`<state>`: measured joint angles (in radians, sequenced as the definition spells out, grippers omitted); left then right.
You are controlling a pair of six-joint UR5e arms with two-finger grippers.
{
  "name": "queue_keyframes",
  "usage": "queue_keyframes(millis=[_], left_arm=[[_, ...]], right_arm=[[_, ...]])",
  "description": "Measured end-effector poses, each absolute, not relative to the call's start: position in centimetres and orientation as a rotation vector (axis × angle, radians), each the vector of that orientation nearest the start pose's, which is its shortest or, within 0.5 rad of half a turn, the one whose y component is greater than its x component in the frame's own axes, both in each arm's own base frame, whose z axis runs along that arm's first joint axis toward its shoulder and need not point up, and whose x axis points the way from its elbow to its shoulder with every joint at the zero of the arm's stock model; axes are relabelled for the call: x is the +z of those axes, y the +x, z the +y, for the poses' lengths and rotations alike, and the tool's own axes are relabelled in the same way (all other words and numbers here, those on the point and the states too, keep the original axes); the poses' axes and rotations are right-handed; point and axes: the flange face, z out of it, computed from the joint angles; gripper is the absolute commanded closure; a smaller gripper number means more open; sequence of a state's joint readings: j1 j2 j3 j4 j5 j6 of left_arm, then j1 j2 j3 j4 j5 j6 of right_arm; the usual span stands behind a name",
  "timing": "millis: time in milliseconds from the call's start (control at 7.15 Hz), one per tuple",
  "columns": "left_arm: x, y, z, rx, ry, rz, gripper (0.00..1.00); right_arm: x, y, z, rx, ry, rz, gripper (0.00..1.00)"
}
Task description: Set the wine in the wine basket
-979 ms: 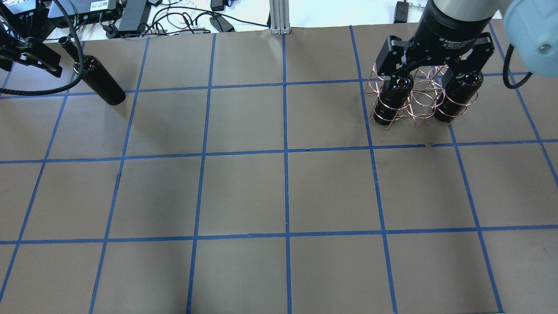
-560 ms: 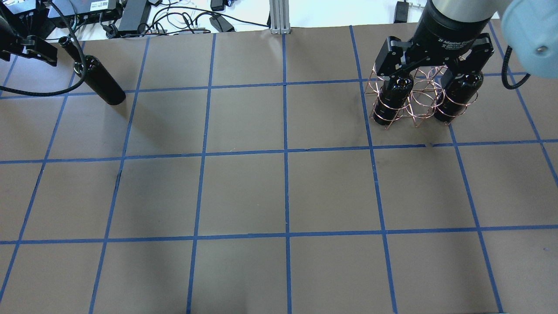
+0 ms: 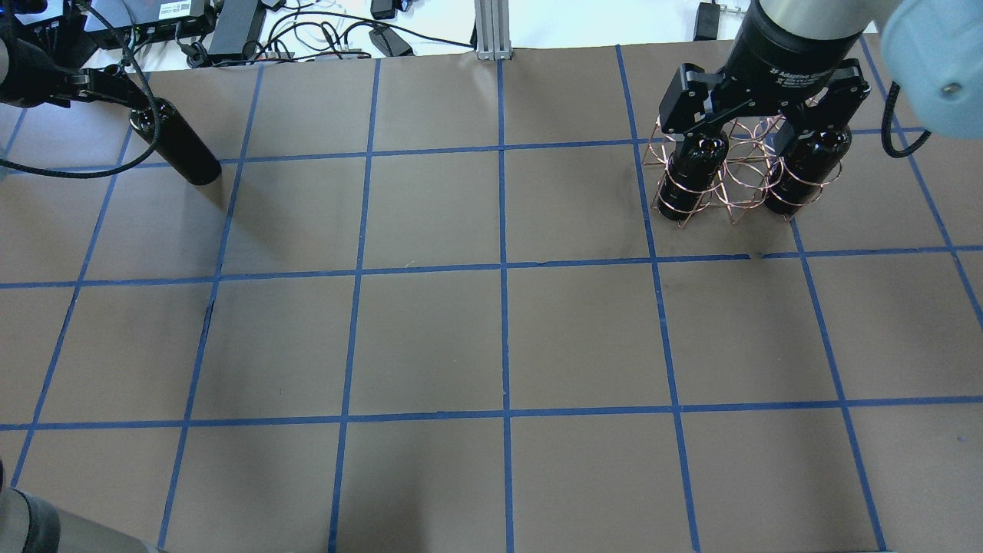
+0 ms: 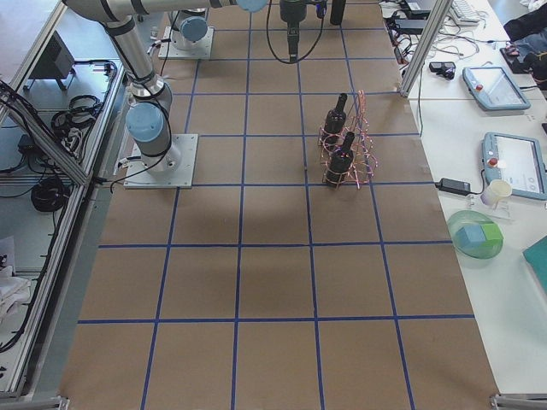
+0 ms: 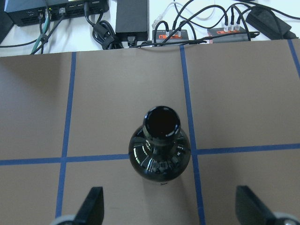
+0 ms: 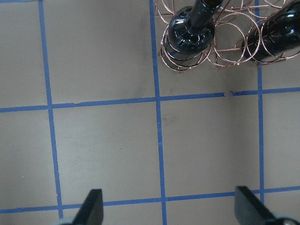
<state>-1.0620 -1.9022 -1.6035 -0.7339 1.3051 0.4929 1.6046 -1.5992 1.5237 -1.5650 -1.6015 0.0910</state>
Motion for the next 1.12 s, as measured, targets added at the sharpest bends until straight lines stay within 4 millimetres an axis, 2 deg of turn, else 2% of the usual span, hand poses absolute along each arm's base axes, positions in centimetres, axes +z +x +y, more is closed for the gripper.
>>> queue_keyframes(millis=[280,699,1119], left_arm=[[37.5,17.7,-64.6,-0.902,0.092,3.009,0.00],[37.6,18.3,-66.3,-0.957,0.114,2.981,0.00],[36.9,18.1,-67.3,-1.016,0.148,3.007,0.09]], right_arm=[[52.4,14.6,-48.1,-0.112,0.092,3.169,0.00],[52.3,14.6,-48.0,-0.109,0.096,3.168,0.00],[52.4,14.6,-48.1,-0.119,0.111,3.170,0.00]])
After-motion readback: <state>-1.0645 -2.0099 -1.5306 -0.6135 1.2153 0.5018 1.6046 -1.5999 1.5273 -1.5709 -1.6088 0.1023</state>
